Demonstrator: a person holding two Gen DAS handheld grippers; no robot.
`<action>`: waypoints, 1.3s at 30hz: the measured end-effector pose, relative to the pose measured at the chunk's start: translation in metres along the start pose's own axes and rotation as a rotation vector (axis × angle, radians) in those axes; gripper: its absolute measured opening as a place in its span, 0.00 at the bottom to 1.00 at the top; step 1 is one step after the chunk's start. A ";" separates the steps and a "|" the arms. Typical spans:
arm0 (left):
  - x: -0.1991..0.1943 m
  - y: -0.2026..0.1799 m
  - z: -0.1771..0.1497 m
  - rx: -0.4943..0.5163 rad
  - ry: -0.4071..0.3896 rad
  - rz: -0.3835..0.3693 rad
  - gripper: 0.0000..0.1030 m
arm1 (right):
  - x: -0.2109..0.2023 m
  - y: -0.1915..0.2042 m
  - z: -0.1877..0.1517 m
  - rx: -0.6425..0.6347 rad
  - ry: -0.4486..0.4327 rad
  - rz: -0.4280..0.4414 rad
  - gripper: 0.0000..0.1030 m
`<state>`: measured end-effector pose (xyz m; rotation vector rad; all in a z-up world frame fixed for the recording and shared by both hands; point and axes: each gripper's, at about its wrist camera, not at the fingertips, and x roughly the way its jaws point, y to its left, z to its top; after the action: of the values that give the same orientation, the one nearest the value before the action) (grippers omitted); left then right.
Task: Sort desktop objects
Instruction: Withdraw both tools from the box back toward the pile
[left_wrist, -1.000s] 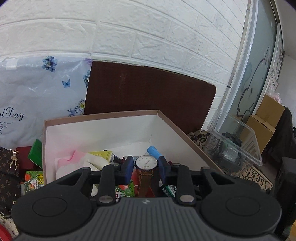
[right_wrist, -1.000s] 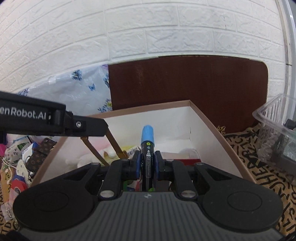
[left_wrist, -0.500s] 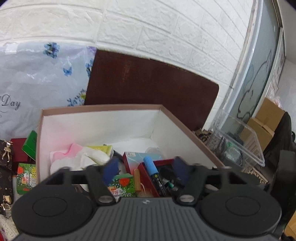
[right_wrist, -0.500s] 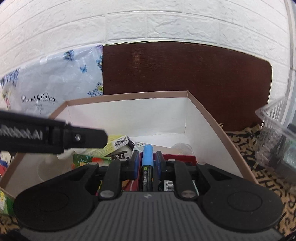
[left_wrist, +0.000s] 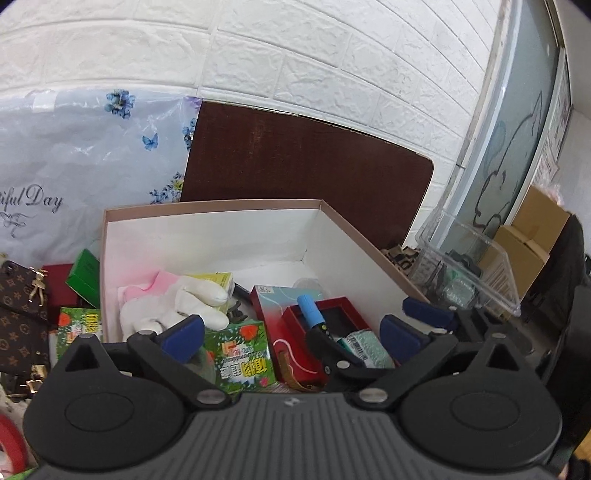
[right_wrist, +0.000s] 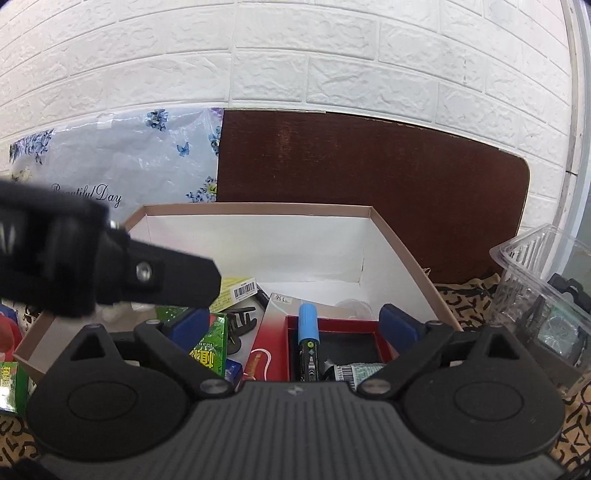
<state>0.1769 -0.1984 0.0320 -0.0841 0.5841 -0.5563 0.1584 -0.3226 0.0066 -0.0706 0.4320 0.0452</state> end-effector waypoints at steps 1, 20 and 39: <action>-0.003 -0.002 -0.001 0.011 -0.004 0.004 1.00 | -0.003 0.002 0.000 -0.003 -0.003 -0.004 0.95; -0.076 -0.009 -0.033 -0.037 -0.011 0.039 1.00 | -0.073 0.026 -0.006 -0.034 -0.031 -0.022 0.98; -0.145 0.032 -0.116 -0.137 -0.011 0.104 1.00 | -0.121 0.092 -0.058 -0.048 0.018 0.095 0.98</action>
<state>0.0284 -0.0865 -0.0001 -0.1853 0.6118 -0.4141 0.0192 -0.2388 -0.0003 -0.0980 0.4521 0.1489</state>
